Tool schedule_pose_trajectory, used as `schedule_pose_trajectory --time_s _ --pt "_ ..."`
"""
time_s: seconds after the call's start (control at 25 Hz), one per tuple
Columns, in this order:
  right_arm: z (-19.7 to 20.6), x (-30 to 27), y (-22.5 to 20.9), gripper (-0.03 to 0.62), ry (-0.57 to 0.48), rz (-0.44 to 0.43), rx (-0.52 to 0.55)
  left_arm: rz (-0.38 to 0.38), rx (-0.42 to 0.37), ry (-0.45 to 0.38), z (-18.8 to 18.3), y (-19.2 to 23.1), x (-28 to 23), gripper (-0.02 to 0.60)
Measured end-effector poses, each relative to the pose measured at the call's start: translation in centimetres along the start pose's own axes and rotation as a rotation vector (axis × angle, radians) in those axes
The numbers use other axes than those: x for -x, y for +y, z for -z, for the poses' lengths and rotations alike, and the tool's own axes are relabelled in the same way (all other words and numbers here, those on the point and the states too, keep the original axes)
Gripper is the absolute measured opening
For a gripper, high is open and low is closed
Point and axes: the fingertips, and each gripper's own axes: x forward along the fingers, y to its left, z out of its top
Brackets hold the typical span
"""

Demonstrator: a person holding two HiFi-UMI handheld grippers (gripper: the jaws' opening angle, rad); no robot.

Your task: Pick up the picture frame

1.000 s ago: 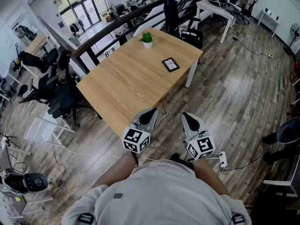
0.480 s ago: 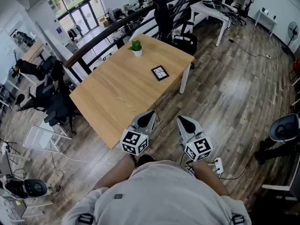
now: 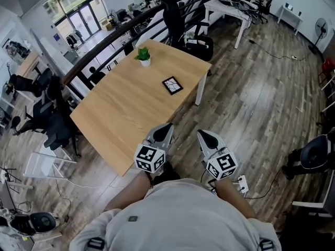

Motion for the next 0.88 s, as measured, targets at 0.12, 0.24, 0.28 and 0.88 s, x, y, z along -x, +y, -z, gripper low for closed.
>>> schedule_pose_trajectory --time_s 0.12,0.24,0.28,0.88 --pt "-0.4 -2.5 -1.2 0.01 -0.003 0.005 0.0 0.006 0.006 -0.003 -0.4 2.2 -1.6 0.005" --pt "-0.6 -5.6 -1.9 0.011 0.002 -0.002 -0.001 0.009 0.007 -0.005 -1.0 4.9 -2.8 0.005" --pt "-0.7 -6.6 -1.9 0.011 0.004 -0.004 0.0 0.012 0.01 -0.003 -1.1 5.8 -3.0 0.003" --pt "-1.9 -18.4 -2.0 0.01 0.004 0.014 -0.025 0.055 -0.015 -0.008 -3.8 15.9 -5.4 0.003"
